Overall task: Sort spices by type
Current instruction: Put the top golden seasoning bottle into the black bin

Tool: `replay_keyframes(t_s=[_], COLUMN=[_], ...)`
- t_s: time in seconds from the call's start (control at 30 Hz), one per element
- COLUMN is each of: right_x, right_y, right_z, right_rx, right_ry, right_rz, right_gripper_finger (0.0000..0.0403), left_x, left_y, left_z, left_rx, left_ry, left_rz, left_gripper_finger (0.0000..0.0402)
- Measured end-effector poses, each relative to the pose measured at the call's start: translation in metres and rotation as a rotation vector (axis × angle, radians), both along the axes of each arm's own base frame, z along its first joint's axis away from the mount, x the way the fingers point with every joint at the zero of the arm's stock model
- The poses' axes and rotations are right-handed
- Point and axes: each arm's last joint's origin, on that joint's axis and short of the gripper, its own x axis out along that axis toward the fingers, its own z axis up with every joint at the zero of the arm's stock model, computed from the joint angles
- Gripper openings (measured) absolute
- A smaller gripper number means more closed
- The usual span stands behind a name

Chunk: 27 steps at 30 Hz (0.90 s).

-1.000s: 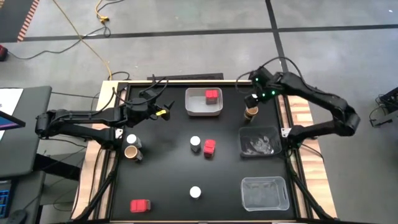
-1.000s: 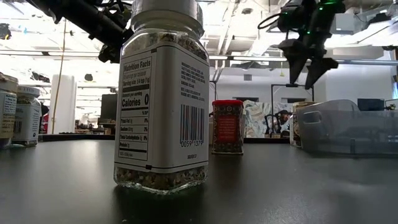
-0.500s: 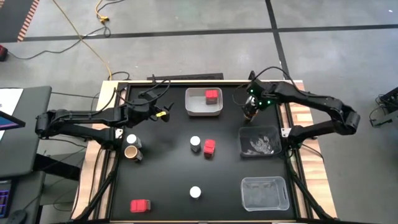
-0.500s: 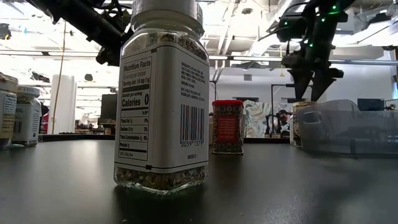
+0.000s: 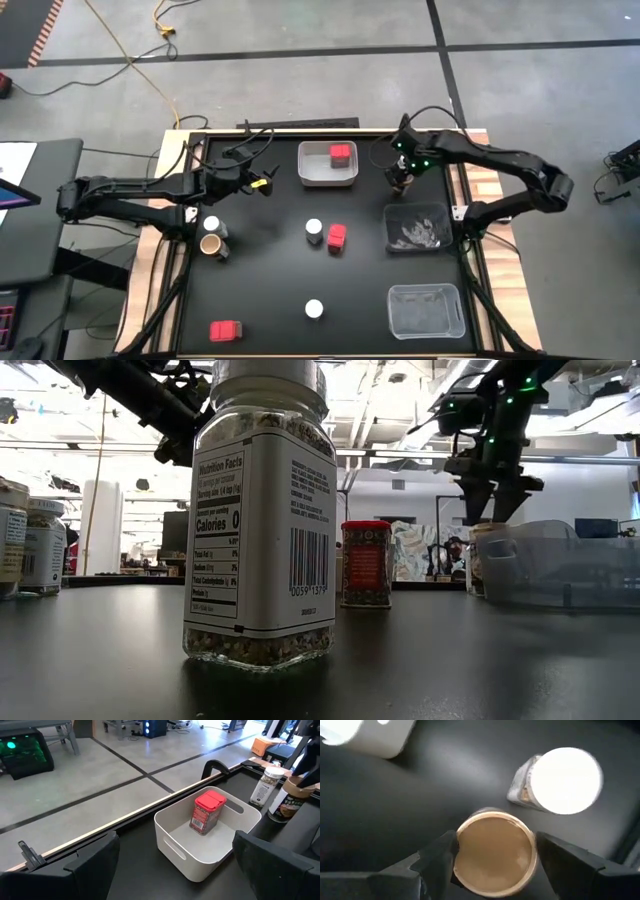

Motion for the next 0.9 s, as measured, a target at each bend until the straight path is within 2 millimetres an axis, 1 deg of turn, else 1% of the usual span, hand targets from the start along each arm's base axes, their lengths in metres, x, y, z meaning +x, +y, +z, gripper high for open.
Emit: replay_keyframes(t_s=[0.17,0.47,0.67,0.8,0.9], right_x=[0.0,-0.01,-0.013,-0.015,-0.017], right_y=[0.0,0.007,0.009,0.01,0.011], right_z=[0.0,0.012,0.015,0.019,0.022], right_rx=[0.001,-0.014,-0.025,-0.036,-0.046], right_ry=[0.001,-0.046,-0.055,-0.07,-0.08], right_rz=[0.0,0.005,0.021,0.022,0.022], right_gripper_finger=[0.0302,0.0302,0.0303,0.0314,0.0333], left_x=[0.0,0.0,0.0,0.0,0.0], left_y=[0.0,0.0,0.0,0.0,0.0], left_z=[0.0,0.0,0.0,0.0,0.0], left_rx=[0.0,0.0,0.001,0.001,0.001], left_ry=[0.0,-0.001,-0.001,-0.001,-0.001], left_rz=[0.0,0.0,0.001,0.001,0.001], left_gripper_finger=[0.0371,0.0371,0.0371,0.0371,0.0371])
